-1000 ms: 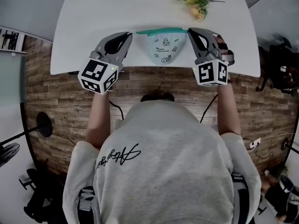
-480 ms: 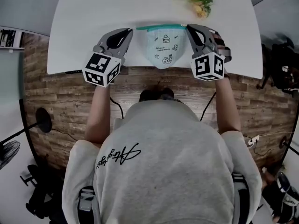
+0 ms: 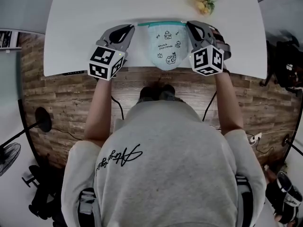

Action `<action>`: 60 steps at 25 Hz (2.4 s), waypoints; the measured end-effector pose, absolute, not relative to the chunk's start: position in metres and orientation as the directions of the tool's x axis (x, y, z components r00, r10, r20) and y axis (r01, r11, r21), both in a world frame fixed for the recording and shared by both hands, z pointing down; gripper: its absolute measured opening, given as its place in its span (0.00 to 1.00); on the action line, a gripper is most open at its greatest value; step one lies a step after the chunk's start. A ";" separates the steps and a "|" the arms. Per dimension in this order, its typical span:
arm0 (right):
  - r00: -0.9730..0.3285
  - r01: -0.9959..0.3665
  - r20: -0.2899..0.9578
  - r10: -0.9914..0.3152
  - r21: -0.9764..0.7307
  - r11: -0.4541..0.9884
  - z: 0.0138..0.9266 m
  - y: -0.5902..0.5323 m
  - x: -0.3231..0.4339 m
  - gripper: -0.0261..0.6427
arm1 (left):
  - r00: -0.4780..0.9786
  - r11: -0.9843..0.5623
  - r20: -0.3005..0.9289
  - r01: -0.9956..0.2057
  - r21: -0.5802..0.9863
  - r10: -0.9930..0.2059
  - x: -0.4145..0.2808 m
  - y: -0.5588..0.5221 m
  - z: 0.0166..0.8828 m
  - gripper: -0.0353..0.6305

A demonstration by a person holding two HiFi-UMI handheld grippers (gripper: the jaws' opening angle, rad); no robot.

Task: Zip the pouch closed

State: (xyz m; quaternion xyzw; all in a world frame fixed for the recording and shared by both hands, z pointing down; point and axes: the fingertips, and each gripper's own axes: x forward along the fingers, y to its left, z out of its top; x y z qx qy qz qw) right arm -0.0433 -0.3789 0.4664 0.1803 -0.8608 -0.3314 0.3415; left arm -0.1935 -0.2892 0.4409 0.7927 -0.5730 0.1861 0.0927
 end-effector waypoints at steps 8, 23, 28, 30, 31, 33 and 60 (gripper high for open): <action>-0.680 -0.062 0.516 -0.520 0.666 0.743 0.486 -0.391 -0.046 0.05 | 0.266 -0.330 0.446 -0.941 -0.070 -0.855 -0.196 -0.302 0.463 0.07; -0.640 -0.021 0.587 -0.496 0.632 0.775 0.517 -0.406 -0.058 0.05 | 0.236 -0.332 0.540 -0.939 -0.086 -0.808 -0.209 -0.323 0.501 0.07; -0.629 -0.017 0.600 -0.494 0.625 0.780 0.521 -0.410 -0.062 0.05 | 0.226 -0.340 0.570 -0.935 -0.099 -0.790 -0.214 -0.329 0.511 0.07; -0.625 -0.015 0.605 -0.494 0.624 0.781 0.523 -0.410 -0.062 0.05 | 0.221 -0.344 0.582 -0.933 -0.109 -0.782 -0.214 -0.329 0.514 0.07; -0.622 -0.015 0.606 -0.495 0.623 0.782 0.524 -0.410 -0.062 0.05 | 0.218 -0.347 0.588 -0.931 -0.113 -0.779 -0.214 -0.328 0.514 0.07; -0.619 -0.017 0.608 -0.497 0.622 0.783 0.525 -0.410 -0.062 0.05 | 0.215 -0.353 0.599 -0.928 -0.122 -0.771 -0.212 -0.328 0.515 0.07; -0.623 -0.122 0.598 -0.504 0.562 0.818 0.521 -0.417 -0.051 0.18 | 0.153 -0.328 0.642 -0.931 -0.162 -0.751 -0.200 -0.330 0.521 0.21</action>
